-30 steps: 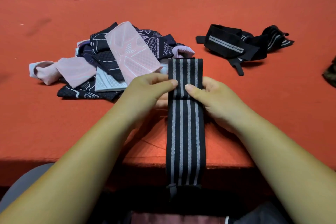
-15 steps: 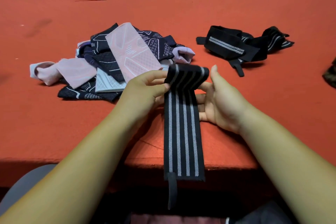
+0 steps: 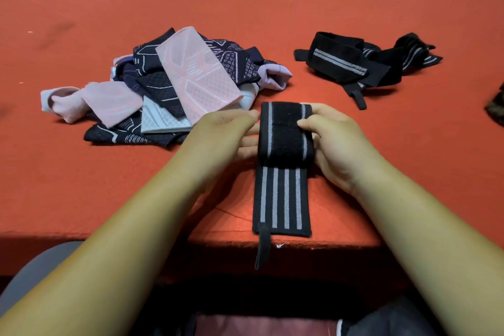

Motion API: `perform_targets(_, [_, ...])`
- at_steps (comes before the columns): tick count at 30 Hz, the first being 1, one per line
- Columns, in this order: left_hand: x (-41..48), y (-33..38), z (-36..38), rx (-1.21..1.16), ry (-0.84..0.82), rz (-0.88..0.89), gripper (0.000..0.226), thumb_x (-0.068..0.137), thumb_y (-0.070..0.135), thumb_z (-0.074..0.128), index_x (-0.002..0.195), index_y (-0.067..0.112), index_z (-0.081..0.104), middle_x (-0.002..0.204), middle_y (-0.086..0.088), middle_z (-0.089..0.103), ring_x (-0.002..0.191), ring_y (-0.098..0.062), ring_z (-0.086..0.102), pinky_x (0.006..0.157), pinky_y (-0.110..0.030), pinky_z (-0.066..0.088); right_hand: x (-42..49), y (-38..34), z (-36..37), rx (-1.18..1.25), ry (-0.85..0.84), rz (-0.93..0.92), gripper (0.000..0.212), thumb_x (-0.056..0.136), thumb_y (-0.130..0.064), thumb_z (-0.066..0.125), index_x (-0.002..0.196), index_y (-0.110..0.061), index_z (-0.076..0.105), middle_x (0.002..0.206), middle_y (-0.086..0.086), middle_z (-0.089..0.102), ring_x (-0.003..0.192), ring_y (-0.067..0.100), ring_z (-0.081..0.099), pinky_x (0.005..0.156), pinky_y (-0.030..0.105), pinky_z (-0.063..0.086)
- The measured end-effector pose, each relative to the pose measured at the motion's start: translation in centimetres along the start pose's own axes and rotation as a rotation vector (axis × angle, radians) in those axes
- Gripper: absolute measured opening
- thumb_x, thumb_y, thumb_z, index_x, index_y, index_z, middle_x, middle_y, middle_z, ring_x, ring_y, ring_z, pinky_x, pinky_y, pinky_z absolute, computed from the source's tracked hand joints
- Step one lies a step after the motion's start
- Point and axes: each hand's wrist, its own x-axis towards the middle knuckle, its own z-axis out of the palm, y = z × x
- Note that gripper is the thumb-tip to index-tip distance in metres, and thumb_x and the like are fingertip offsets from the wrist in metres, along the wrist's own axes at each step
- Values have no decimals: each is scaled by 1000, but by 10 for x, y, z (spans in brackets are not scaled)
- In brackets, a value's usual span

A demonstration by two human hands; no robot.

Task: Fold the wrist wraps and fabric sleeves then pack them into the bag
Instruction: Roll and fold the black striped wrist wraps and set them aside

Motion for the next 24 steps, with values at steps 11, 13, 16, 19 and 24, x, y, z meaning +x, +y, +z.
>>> perform_targets(11, [1,-11,0,162,-50,22,34,102,7,68,134,16,69,107,-10,78,84,-22,73,72,-39,61,-1,7,8,-88,62,-129,39,88,-3,57,117,-28,65,104,6,75,96,21,73,94,48,59])
perform_targets(13, [2,-13,-1,112,-52,9,35,102,3,65,135,14,69,109,-13,78,88,-24,74,72,-39,64,-2,6,7,-78,37,-114,40,88,-11,60,120,-33,65,109,10,77,102,27,76,97,51,59])
perform_targets(16, [3,-13,-2,-3,-34,23,39,102,0,64,138,14,66,118,-21,74,91,-24,75,72,-41,65,-3,5,3,-92,-41,-11,40,95,-28,68,134,-30,62,117,15,79,106,35,78,98,55,61])
perform_targets(19, [6,-12,-3,-110,37,34,41,101,-3,65,135,18,64,113,-13,75,85,-20,77,63,-35,63,-8,-2,-3,-197,-169,117,35,112,-37,55,131,-9,66,109,12,81,91,26,80,84,44,63])
perform_targets(24, [10,-16,3,-179,48,49,40,99,-8,64,134,13,63,122,-19,73,99,-25,76,79,-44,66,-11,-9,-14,-164,-185,126,31,113,-35,51,122,-12,70,94,6,80,85,21,78,71,32,61])
